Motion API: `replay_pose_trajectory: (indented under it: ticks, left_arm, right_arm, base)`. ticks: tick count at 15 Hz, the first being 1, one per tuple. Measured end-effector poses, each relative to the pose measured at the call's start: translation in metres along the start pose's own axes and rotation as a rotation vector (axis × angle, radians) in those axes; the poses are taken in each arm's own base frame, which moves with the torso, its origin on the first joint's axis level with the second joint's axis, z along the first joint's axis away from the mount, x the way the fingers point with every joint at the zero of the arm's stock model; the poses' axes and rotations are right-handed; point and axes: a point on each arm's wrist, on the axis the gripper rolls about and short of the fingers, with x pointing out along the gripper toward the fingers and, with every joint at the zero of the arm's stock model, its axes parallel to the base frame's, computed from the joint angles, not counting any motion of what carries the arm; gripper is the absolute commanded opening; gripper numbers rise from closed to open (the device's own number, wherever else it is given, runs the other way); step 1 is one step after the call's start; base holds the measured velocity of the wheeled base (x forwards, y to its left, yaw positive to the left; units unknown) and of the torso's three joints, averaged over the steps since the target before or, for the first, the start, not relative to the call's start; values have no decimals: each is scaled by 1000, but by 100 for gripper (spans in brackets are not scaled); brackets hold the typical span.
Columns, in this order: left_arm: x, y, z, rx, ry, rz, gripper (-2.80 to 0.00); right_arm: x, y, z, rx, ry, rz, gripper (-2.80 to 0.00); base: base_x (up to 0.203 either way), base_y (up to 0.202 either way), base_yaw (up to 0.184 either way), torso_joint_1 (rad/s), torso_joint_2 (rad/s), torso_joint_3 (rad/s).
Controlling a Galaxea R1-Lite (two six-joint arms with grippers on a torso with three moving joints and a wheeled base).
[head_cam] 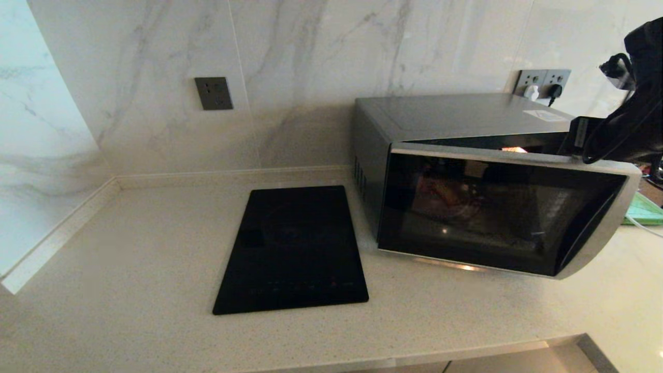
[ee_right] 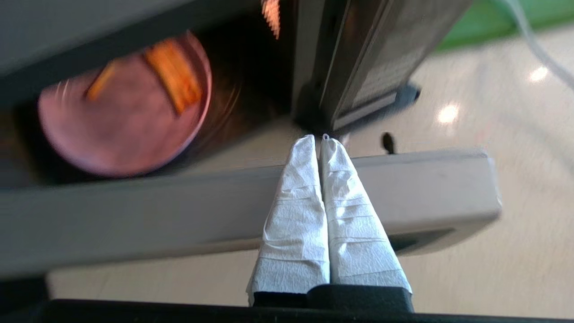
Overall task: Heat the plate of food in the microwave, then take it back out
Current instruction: Open the microwave oven
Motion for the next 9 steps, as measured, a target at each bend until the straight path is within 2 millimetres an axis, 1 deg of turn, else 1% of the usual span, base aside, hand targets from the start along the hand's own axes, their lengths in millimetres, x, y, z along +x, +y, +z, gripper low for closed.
replay_pose_trajectory:
  ticks: [4, 9]
  left_arm:
    - [0, 0, 0, 0, 0, 1, -280]
    - [0, 0, 0, 0, 0, 1, -280]
  right_arm:
    - [-31, -2, -11, -8, 44, 45, -280]
    - [-80, -10, -28, -14, 103, 121, -280]
  base:
    - [0, 0, 0, 0, 0, 0]
    - [0, 0, 0, 0, 0, 0]
